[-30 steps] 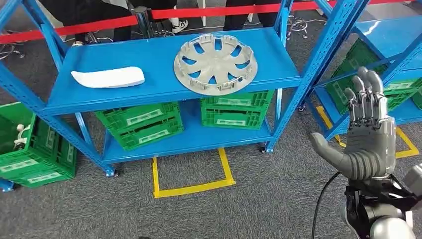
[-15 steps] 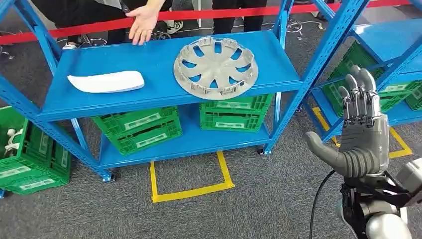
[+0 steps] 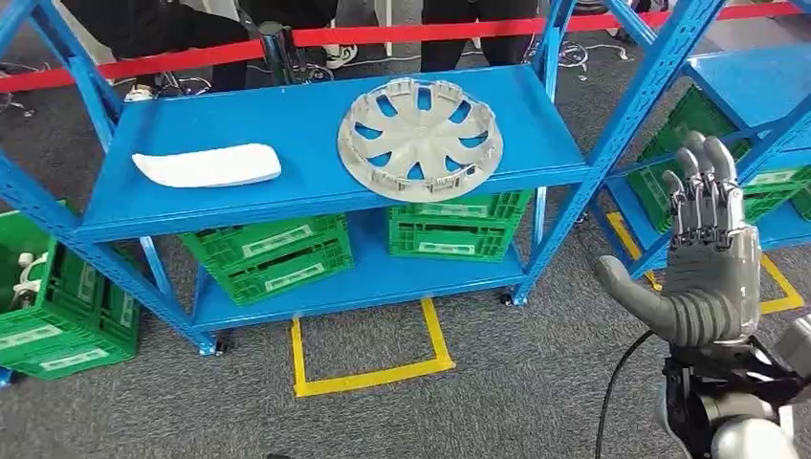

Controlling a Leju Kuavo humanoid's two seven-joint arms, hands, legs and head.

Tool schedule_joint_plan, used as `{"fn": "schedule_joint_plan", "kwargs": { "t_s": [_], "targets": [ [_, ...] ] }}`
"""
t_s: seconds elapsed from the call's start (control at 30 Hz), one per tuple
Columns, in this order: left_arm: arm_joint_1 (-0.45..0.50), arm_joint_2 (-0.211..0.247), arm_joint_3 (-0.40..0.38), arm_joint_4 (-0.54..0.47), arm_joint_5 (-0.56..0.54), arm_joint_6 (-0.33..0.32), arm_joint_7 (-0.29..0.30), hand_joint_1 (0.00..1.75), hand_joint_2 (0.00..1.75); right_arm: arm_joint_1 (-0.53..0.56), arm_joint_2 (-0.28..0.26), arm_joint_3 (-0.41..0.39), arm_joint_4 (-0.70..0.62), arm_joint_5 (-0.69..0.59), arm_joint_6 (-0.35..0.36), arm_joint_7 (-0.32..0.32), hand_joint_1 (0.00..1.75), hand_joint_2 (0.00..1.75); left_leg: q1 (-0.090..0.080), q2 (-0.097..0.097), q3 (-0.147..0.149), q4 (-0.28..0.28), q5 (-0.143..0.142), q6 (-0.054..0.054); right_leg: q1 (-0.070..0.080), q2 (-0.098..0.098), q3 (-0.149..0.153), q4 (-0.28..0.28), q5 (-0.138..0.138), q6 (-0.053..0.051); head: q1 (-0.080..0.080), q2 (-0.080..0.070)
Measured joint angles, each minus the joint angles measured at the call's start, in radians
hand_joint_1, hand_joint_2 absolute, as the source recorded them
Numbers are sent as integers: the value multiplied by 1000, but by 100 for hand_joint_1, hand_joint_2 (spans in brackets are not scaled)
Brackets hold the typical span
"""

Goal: Take the parts from the cabinet and place them on the table.

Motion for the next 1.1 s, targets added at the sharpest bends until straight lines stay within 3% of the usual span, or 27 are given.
{"fn": "schedule_joint_plan", "kwargs": {
  "t_s": [0.03, 0.07, 0.13, 0.17, 0.2, 0.23, 0.3, 0.33, 0.4, 0.47, 0.53, 0.57, 0.63, 0.67, 0.7, 0.73, 0.77, 0.83, 0.87, 0.97, 1.03, 1.07, 1.1],
  "targets": [
    [0, 0, 0, 0, 0, 0, 0, 0, 0, 0, 0, 1, 0, 0, 2, 0, 0, 175, 2, -5, -1, 19, -11, -7, -1, -2, 9, -8, 0, -1, -3, 0],
    [-2, 0, 0, 0, 0, 0, 0, 0, 0, -1, 1, 1, 0, 0, 2, 0, 0, 175, 6, -6, -30, 75, -40, -13, -3, -4, 14, -10, -2, -5, -10, 0],
    [-2, 2, 0, 0, 0, 0, 0, 0, 0, 0, 3, 2, 1, 0, 2, 0, 0, 175, 17, -9, -127, 233, -100, -21, -4, -5, 16, -10, -8, -6, -19, 0],
    [0, 2, 0, 1, 0, 0, 0, 0, 0, 0, 3, 2, 2, 0, 2, 0, 0, 175, 18, -9, -167, 288, -109, -24, -4, -5, 17, -9, -11, -7, -21, 0],
    [1, 3, 0, 1, 0, 0, 0, 0, 0, 0, 3, 2, 2, 0, 2, 0, 0, 175, 20, -9, -187, 299, -93, -26, -5, -4, 20, -9, -14, -4, -23, 0],
    [2, 3, 0, 1, 0, 0, 0, 0, 0, 1, 4, 3, 3, 0, 2, 0, 0, 175, 22, -8, -181, 266, -50, -28, -5, -3, 28, -9, -19, -2, -26, 0],
    [2, 3, 0, 1, 0, 0, 0, 0, 0, 1, 5, 3, 4, 0, 2, 0, 0, 175, 27, -6, -116, 108, 67, -29, -6, -2, 48, -7, -34, 5, -27, 0],
    [2, 3, 0, 1, 0, 0, 0, 0, 0, 1, 5, 3, 4, 0, 2, 0, 0, 175, 27, -6, -91, 48, 88, -27, -6, -3, 53, -7, -41, 12, -27, 0],
    [-1, 2, 0, 1, 0, 0, 0, 0, 0, -2, 5, 3, 5, 0, 3, 0, 0, 175, 24, -7, -81, 20, 65, -16, -2, 1, 47, 1, -48, 24, -32, 0],
    [3, 3, 0, 2, 0, 0, 0, 0, 0, -2, 5, 2, 6, 0, 3, 0, 0, 175, 18, -8, -80, 28, 59, 0, -5, 0, 51, -9, -48, 32, -23, 0],
    [3, 3, 0, 2, 1, 0, 0, 0, 0, -4, 5, 2, 6, 0, 3, 0, 0, 175, 25, -8, -67, 20, 58, 12, -7, -1, 52, 5, -66, 43, -20, 0],
    [2, 3, 0, 2, 1, 0, 0, 0, 0, -6, 4, 2, 6, 0, 3, 0, 0, 175, 25, -6, -61, 19, 53, 18, -7, -1, 32, 52, -88, 47, -14, 0],
    [1, 3, 0, 2, 1, 0, 0, 0, 0, -5, 4, 2, 8, 0, 3, 0, 0, 175, 22, -4, -51, 19, 44, 26, -7, -1, -61, 215, -146, 52, -1, 0],
    [2, 3, 0, 2, 1, 0, 0, 0, 0, -5, 4, 2, 10, 0, 3, 0, 0, 175, 19, -2, -46, 20, 39, 28, -6, -1, -106, 286, -163, 52, 2, 0],
    [3, 3, 0, 3, 1, 0, 0, 0, 0, -5, 5, 3, 11, 0, 3, 0, 0, 175, 16, -2, -39, 20, 33, 29, -6, -1, -132, 313, -152, 48, 4, 0],
    [3, 3, 0, 3, 1, 0, 0, 0, 0, -4, 5, 3, 13, 0, 3, 0, 0, 175, 14, -2, -30, 20, 26, 30, -5, -1, -130, 292, -118, 43, 4, 0],
    [3, 3, 0, 3, 1, 0, 0, 0, 0, -4, 5, 3, 15, 0, 3, 0, 0, 175, 11, -4, -19, 20, 20, 30, -3, 0, -113, 236, -69, 35, 5, 0],
    [3, 2, 0, 2, 1, 0, 0, 0, 0, -4, 5, 2, 15, 0, 3, 0, 0, 175, 6, -5, 4, 18, 4, 30, 8, 1, -53, 68, 32, 11, 6, 0],
    [0, -1, 0, 2, 2, 0, 0, 0, 0, -5, 4, 3, 16, -1, 3, 0, 0, 175, 2, -5, 3, 16, -1, 25, 10, -1, -38, 62, 14, 0, -2, 0],
    [0, -2, 0, 2, 2, -1, 0, 0, 0, -6, 2, 2, 15, 0, 5, 0, 0, 175, 10, -5, 3, 9, -4, 11, 19, -2, -26, 31, -2, -4, 5, 0],
    [-2, -2, 0, 3, 2, -1, 0, 0, 0, -5, 2, 3, 14, 0, 8, 0, 0, 175, 7, -3, 13, 11, -17, -1, 5, -6, -1, -2, 4, -4, 5, 0],
    [-2, -3, 0, 2, 2, -1, 0, 0, 0, -7, 3, 3, 14, 0, 10, 0, 0, 175, 6, -8, -3, 45, -34, -6, 4, -6, 10, -11, 2, -7, 0, 0],
    [-4, -2, 0, 2, 2, -2, 0, 0, 0, -8, 3, 3, 14, 0, 11, 0, 0, 175, 8, -9, -43, 114, -64, -11, 3, -8, 15, -13, 0, -9, -6, 0]
  ]
}}
